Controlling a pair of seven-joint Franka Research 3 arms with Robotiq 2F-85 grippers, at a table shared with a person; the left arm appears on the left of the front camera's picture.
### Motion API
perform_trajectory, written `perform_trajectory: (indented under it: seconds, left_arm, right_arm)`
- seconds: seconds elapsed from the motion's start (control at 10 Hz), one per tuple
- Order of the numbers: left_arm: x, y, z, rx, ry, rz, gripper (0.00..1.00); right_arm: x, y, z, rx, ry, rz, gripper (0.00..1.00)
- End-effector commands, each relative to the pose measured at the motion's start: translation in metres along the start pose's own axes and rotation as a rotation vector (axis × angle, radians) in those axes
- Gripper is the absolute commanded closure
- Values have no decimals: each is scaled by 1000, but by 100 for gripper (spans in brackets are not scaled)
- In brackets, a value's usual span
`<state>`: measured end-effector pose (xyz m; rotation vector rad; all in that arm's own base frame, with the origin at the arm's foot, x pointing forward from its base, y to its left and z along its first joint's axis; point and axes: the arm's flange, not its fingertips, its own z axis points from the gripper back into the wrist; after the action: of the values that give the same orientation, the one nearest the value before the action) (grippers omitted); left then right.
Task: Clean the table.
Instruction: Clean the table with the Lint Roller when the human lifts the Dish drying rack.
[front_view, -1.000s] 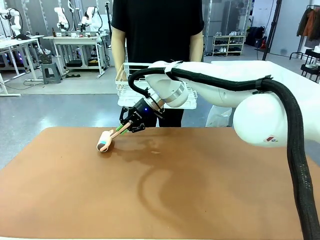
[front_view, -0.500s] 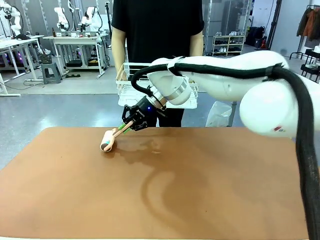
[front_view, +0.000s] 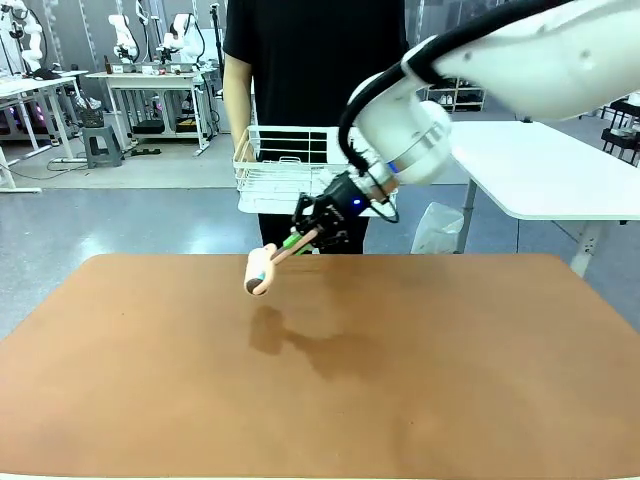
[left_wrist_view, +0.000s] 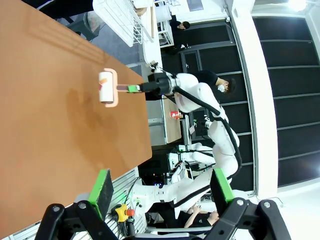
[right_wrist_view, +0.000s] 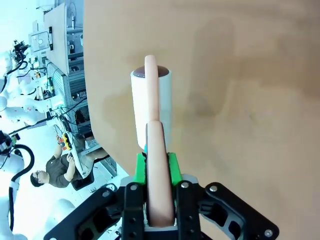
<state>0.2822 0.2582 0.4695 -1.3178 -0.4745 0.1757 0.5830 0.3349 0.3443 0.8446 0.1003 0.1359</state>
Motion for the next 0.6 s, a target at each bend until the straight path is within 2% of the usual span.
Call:
perform_trajectory:
  seconds: [0.0,0.1,0.3,0.4,0.5]
  left_arm:
    - [-1,0,3,-15,5,-22,0]
    - [-1,0,3,-15,5,-22,0]
    - [-1,0,3,-15,5,-22,0]
    - [-1,0,3,-15,5,-22,0]
    - [-1,0,3,-15,5,-22,0]
  right_arm:
    - [-55,1,41,-97,-38,-38,79]
    - [-70,5,65,-195,-53,-79,79]
    - [-89,8,119,-286,-28,-99,79]
    - [-95,5,152,-359,-90,-138,79]
    - [-113,0,177,-532,-100,-184,79]
